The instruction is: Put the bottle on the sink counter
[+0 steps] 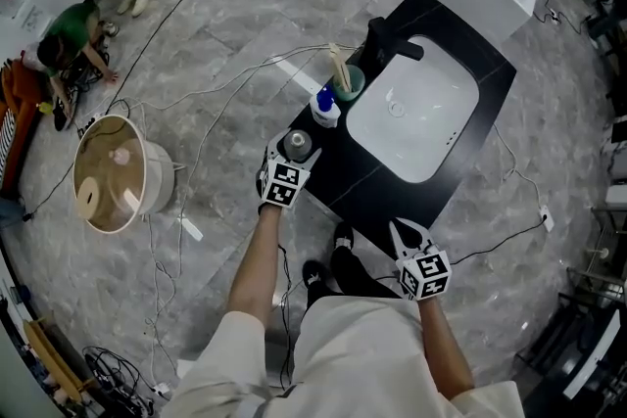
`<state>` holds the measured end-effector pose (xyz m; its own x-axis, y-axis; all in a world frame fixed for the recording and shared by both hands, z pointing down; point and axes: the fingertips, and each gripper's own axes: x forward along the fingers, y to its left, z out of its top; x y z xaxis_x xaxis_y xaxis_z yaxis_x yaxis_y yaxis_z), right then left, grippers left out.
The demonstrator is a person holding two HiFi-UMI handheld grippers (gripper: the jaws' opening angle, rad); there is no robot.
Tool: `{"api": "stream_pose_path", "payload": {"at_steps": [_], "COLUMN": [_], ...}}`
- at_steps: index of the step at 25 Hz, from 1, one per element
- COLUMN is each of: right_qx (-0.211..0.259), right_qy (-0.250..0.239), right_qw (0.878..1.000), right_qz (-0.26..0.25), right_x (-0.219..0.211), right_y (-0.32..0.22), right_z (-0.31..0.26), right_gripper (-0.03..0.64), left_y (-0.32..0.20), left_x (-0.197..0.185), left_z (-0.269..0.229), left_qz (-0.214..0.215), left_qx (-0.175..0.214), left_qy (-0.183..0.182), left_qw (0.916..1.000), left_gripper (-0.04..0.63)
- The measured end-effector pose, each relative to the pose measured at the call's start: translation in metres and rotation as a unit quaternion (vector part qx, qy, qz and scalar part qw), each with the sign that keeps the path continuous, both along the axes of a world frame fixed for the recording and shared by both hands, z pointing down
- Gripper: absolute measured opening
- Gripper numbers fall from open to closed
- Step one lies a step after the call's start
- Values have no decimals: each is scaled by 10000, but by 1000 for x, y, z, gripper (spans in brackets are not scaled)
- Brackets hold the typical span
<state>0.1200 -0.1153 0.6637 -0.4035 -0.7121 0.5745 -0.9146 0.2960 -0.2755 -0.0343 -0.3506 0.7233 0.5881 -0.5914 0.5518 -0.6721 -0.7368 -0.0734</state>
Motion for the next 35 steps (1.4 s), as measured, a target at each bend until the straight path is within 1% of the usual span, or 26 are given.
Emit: {"api": "stream_pose_path", "payload": {"at_steps": [7,14,22,27,31,35], "right_qx": [-2,3,18,39,61,107], "right_qy": [4,42,105,108,111,70], "right_qw": [10000,10000,9999,9999,9999,9998], "right_qz": [-16,82,108,101,108,120], "right_x": [-3,2,3,1,-1,-6], "right_y": [2,5,8,11,12,11], "right_z": [1,0,1,0,-1,-2], "right_gripper": [5,5,5,5,5,5], "left_y": [1,1,-2,-2,1,8], "left_x": [3,2,2,-2,-2,-7], "left_z": [5,9,12,8,2,0], "left_qz": [143,145,87,-25,-19,-103], "left_qx": [-53,-126,-222,-241,-183,-189], "left_qy": [-209,-348,-424,-342,-287,-251], "left_qw": [9997,9992,9988,9991,9994,9995], "left_gripper": [341,342,345,371,374,374]}}
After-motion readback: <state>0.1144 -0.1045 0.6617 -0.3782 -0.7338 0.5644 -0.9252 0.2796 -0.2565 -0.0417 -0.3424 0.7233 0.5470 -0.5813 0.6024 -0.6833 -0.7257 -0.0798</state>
